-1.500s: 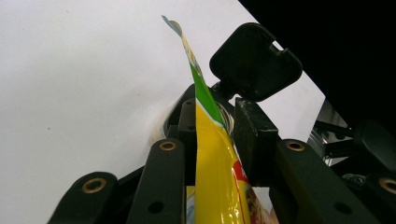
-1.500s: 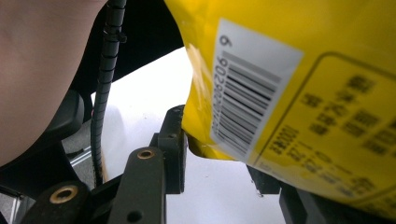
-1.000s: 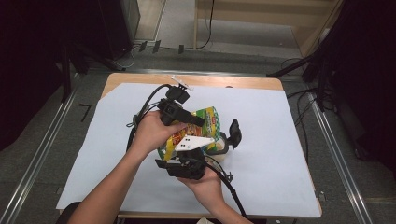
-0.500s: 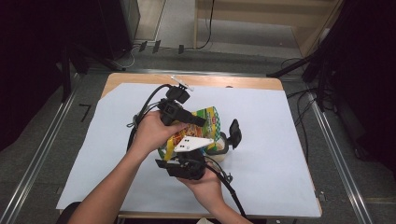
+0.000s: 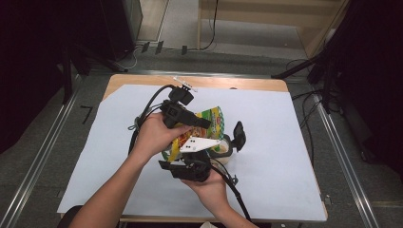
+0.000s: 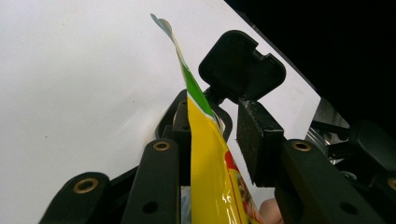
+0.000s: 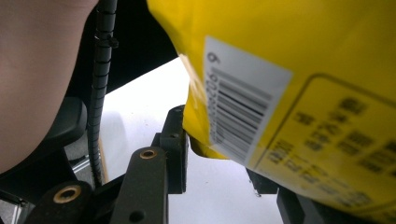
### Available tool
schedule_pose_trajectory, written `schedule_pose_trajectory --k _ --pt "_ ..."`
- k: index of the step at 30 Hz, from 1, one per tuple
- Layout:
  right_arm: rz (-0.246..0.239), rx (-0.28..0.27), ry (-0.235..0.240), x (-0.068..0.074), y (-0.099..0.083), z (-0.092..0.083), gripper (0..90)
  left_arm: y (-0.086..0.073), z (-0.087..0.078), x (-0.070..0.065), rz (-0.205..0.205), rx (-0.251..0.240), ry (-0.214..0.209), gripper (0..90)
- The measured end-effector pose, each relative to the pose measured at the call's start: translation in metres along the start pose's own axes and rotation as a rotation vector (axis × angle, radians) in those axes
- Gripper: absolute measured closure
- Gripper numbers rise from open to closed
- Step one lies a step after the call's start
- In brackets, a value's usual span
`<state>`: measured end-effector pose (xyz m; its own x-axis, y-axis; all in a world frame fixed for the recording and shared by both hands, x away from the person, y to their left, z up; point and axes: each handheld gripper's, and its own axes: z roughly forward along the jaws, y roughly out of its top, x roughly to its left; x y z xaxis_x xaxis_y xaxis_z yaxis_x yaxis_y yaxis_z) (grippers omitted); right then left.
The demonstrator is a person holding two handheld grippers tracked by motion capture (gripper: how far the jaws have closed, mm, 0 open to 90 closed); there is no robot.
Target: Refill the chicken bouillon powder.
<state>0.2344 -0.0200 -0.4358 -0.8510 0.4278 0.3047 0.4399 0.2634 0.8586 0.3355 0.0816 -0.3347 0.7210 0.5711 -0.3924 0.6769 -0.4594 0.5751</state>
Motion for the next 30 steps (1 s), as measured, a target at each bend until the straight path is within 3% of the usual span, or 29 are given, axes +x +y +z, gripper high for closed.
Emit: schedule_pose_trajectory --k 14,30 --pt "0.008 0.010 -0.007 0.0019 0.0013 0.0007 64.4 0.0023 0.0032 0.0058 -0.016 0.014 -0.001 70.9" --pt "-0.019 0.020 -0.028 0.0021 0.0012 0.0003 66.2 0.0032 0.0035 0.0054 -0.010 0.013 0.000 71.6"
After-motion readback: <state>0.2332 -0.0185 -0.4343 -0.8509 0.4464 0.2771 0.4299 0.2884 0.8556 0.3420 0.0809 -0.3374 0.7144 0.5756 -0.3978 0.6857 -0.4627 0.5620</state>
